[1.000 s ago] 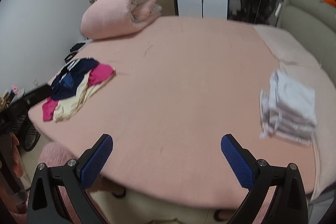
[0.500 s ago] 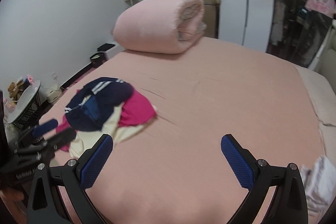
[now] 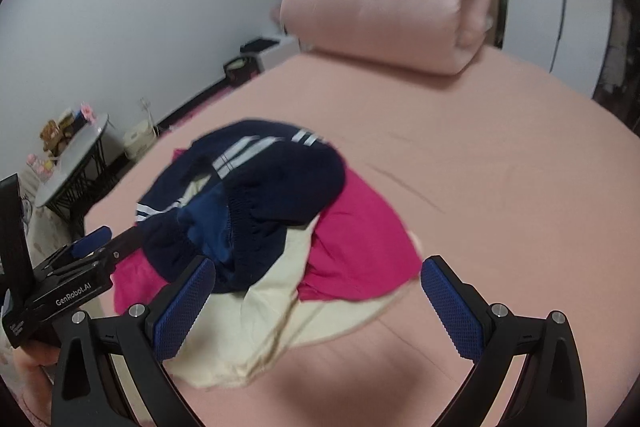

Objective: Fold clothes
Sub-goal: 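Grasp the navy striped shorts waistband with both grippers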

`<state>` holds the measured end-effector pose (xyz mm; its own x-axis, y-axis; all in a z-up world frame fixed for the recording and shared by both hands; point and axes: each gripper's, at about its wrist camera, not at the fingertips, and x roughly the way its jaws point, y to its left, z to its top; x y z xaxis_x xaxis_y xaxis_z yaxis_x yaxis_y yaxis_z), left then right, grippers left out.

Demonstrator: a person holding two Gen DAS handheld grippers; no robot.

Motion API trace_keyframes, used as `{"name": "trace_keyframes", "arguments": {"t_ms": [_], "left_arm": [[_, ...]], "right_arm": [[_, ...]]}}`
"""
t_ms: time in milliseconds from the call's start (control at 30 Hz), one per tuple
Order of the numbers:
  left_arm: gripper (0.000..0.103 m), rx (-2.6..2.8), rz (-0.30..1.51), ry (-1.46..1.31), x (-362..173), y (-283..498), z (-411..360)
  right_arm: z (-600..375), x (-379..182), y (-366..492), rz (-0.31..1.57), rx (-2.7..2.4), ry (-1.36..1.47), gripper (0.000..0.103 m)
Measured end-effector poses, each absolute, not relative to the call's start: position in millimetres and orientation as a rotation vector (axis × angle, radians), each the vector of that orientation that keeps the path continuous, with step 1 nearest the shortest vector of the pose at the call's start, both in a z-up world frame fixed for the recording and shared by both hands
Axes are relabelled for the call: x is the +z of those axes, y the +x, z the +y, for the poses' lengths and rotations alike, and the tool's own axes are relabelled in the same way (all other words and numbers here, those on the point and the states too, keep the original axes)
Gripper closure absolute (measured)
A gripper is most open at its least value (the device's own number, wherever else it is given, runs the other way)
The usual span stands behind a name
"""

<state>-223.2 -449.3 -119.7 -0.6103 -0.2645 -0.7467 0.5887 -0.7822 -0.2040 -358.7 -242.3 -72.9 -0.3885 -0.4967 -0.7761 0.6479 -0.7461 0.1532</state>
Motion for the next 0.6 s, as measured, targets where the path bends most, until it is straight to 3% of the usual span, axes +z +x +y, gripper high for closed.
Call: {"name": "trace_keyframes", "arguments": {"t_ms": [233,367,400,433,467,567,600], "left_arm": [[0.017,-2.303,0.750,1.049,-170,-240,-487],[0.017,-2.294,0.700,1.082,-183,-255,-490],[0.018,-2.301,0.664,1.093,-187,-259,-488],[0.029,-2.309,0.629,1.103,-189,-262,-486],[0.044,-2.325,0.615,1.109,-186,-260,-483],[0.065,-2.373,0.573,1.126,-177,-252,-472],[0.069,-2.389,0.558,1.131,-174,-250,-469]], "right_arm": [[-332,-143,-359,0.419,-2.045,1.177,0.000],[-355,-168,-357,0.515,-2.024,1.194,0.001],[-355,-170,-357,0.518,-2.021,1.197,0.006],[-355,-173,-358,0.521,-2.017,1.200,0.028],[-355,-176,-358,0.524,-2.014,1.203,0.040],[-354,-185,-360,0.533,-2.003,1.211,0.061],[-354,-188,-361,0.536,-1.999,1.214,0.078]]}}
